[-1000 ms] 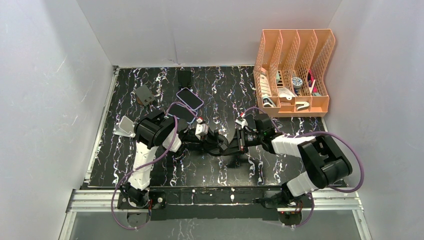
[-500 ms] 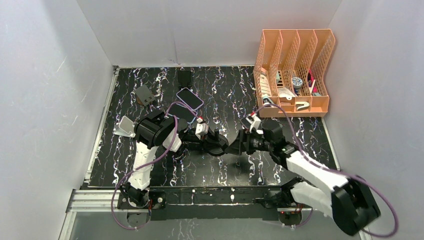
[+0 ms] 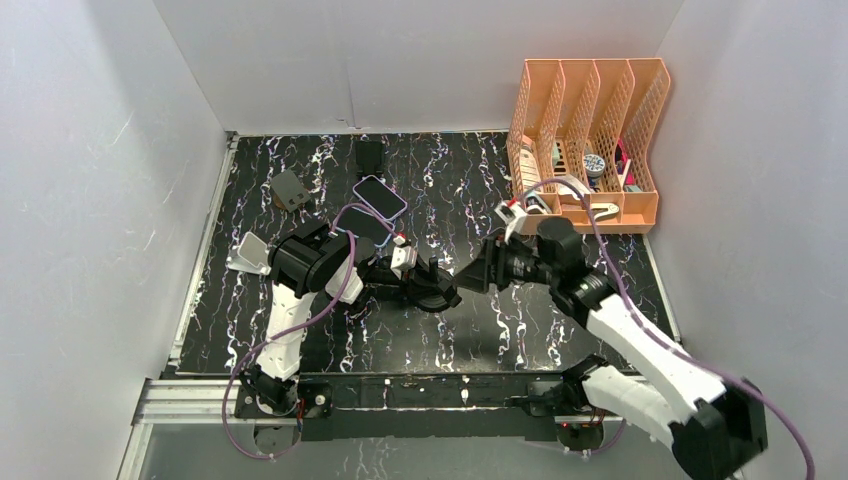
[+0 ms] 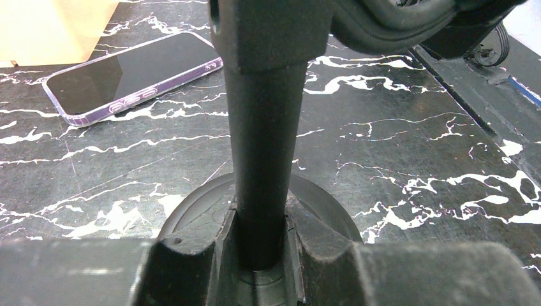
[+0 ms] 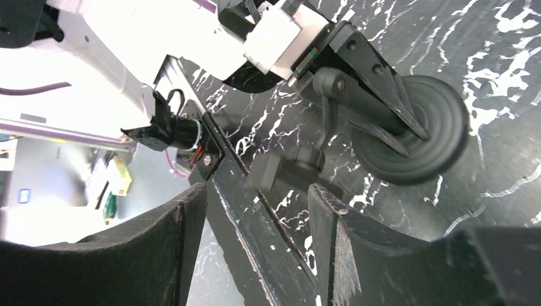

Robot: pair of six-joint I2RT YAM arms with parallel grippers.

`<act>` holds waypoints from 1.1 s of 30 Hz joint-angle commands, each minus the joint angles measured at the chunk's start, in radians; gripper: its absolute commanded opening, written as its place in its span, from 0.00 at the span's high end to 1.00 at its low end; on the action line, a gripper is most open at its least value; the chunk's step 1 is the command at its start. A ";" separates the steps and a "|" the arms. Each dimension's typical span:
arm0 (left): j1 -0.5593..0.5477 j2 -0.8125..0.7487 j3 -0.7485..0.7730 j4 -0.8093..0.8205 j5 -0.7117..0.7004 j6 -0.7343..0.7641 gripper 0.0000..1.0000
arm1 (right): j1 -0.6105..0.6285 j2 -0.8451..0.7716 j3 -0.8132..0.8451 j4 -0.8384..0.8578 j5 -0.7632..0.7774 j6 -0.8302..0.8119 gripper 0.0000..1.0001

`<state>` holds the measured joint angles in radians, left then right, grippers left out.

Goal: Place the phone on the phone stand
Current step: Adjust the phone stand at the center of the board.

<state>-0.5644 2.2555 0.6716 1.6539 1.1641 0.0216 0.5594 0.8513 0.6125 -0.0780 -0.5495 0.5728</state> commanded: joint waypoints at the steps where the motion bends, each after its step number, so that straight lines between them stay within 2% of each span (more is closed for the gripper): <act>1: -0.058 0.210 -0.097 0.141 0.069 -0.014 1.00 | 0.002 0.167 0.086 0.103 -0.149 0.030 0.33; 5: -0.058 0.208 -0.102 0.140 0.069 -0.014 1.00 | 0.003 0.294 0.155 0.080 -0.239 0.035 0.35; 10: -0.058 0.211 -0.099 0.140 0.069 -0.012 1.00 | 0.001 0.313 0.158 0.050 -0.279 0.056 0.36; 15: -0.058 0.213 -0.099 0.141 0.068 -0.011 1.00 | 0.001 0.339 0.166 0.046 -0.343 0.082 0.46; 20: -0.058 0.209 -0.104 0.140 0.066 -0.008 1.00 | -0.004 0.317 0.243 -0.193 -0.326 -0.043 0.40; 23: -0.058 0.208 -0.103 0.141 0.067 -0.008 1.00 | -0.016 0.293 0.271 -0.279 -0.333 -0.073 0.38; 27: -0.058 0.209 -0.103 0.141 0.068 -0.008 1.00 | -0.027 0.282 0.269 -0.293 -0.403 -0.048 0.39; 30: -0.058 0.208 -0.104 0.141 0.068 -0.008 1.00 | -0.029 0.305 0.241 -0.232 -0.503 0.006 0.44; 33: -0.058 0.207 -0.107 0.140 0.066 -0.006 1.00 | -0.029 0.337 0.224 -0.207 -0.551 0.038 0.46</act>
<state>-0.5663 2.2555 0.6716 1.6539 1.1683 0.0223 0.5335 1.1591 0.8413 -0.3126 -0.9695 0.5648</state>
